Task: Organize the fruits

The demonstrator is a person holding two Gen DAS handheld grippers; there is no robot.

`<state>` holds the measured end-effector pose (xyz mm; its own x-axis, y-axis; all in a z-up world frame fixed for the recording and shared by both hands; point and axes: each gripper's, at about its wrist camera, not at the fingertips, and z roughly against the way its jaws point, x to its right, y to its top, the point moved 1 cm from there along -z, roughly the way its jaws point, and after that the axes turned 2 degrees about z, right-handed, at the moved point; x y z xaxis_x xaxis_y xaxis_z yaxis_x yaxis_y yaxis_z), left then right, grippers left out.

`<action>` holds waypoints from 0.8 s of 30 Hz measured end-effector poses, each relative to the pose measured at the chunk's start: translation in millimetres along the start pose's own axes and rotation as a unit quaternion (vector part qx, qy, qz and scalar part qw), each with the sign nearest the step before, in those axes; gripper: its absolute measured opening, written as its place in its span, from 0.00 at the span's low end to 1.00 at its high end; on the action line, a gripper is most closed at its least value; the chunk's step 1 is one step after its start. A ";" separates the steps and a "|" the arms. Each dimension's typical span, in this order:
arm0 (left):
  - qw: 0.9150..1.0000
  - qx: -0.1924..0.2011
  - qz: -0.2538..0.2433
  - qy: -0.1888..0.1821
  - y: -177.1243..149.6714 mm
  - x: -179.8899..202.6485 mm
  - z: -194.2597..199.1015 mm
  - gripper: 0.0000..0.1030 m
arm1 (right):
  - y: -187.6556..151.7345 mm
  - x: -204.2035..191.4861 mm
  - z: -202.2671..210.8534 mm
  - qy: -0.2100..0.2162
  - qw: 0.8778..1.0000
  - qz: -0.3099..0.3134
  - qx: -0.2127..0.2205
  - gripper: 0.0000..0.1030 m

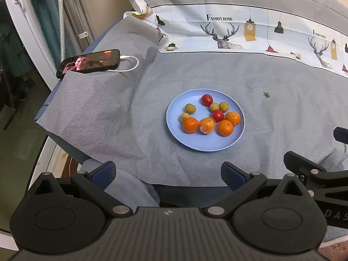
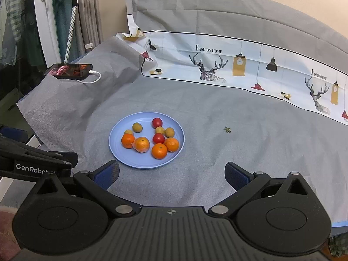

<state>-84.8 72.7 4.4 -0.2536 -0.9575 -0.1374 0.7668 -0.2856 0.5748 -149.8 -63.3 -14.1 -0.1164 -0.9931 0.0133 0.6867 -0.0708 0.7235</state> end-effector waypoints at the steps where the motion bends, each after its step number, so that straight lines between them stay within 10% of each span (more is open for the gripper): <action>1: 1.000 0.000 0.000 0.000 -0.1 0.4 0.1 1.00 | 0.0 0.2 0.0 0.000 1.000 0.000 0.000 0.99; 24: 1.000 -0.003 -0.006 -0.003 0.7 3.2 -1.3 1.00 | -0.2 0.4 -1.4 0.000 1.000 -0.001 -0.001 0.99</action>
<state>-84.4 69.4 3.3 -0.2666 -0.9535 -0.1404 0.7673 -0.2981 0.5678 -149.0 -63.9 -15.2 -0.1173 -0.9930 0.0118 0.6881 -0.0727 0.7220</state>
